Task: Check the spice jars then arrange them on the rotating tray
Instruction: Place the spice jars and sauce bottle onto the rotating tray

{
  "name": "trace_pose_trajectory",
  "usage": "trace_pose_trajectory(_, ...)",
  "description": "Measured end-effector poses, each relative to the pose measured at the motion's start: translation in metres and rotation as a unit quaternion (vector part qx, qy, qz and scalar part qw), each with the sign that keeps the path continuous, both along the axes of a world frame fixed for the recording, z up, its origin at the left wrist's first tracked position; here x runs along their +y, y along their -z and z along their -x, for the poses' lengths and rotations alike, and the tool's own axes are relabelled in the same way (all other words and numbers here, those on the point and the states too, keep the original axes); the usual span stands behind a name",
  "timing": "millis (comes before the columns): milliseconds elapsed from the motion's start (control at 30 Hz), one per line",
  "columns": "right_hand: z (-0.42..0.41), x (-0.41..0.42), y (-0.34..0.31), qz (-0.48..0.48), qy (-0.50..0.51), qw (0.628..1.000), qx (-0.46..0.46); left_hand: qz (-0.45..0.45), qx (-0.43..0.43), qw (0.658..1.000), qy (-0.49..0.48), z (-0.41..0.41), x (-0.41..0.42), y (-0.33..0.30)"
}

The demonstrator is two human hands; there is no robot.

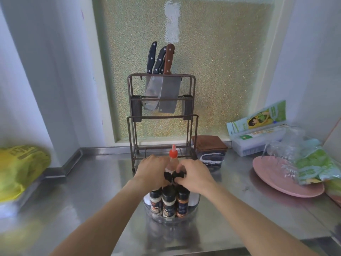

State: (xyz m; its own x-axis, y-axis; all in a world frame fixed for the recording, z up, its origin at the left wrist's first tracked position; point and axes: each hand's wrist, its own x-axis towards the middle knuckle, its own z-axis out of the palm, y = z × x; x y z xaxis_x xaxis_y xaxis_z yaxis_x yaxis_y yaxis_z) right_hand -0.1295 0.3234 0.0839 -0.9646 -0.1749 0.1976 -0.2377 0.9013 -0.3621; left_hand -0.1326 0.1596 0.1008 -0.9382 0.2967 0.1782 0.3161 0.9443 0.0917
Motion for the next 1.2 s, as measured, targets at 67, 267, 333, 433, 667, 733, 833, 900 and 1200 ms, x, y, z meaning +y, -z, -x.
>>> trace_pose_trajectory(67,0.0,0.0,-0.002,0.0,-0.005,1.0,0.003,0.011,0.017,1.0,0.012,0.0,-0.002,0.004)
trace_pose_trajectory(267,-0.004,0.003,-0.001,0.001,-0.015,1.0,0.01,-0.016,0.02,0.999,0.032,0.001,-0.009,0.008)
trace_pose_trajectory(333,-0.006,0.008,0.001,0.023,-0.003,0.999,0.028,-0.042,0.018,0.998,0.041,-0.002,-0.013,0.008)
trace_pose_trajectory(433,-0.014,0.028,0.007,0.106,0.05,0.991,0.068,-0.133,0.088,0.987,0.003,-0.013,-0.027,0.008)
trace_pose_trajectory(667,-0.043,0.055,0.074,0.249,0.163,0.95,-0.1,-0.248,-0.103,0.943,-0.195,-0.04,-0.056,0.058)
trace_pose_trajectory(733,-0.045,0.048,0.083,0.3,0.161,0.928,-0.152,-0.287,-0.152,0.925,-0.197,-0.045,-0.051,0.068)
trace_pose_trajectory(833,-0.041,0.036,0.088,0.332,0.15,0.912,-0.187,-0.302,-0.191,0.914,-0.193,-0.043,-0.043,0.076)
trace_pose_trajectory(900,-0.038,0.03,0.091,0.35,0.141,0.905,-0.198,-0.346,-0.222,0.892,-0.189,-0.04,-0.041,0.082)
trace_pose_trajectory(1200,-0.034,0.027,0.097,0.394,0.128,0.891,-0.185,-0.431,-0.188,0.866,-0.169,-0.032,-0.052,0.101)
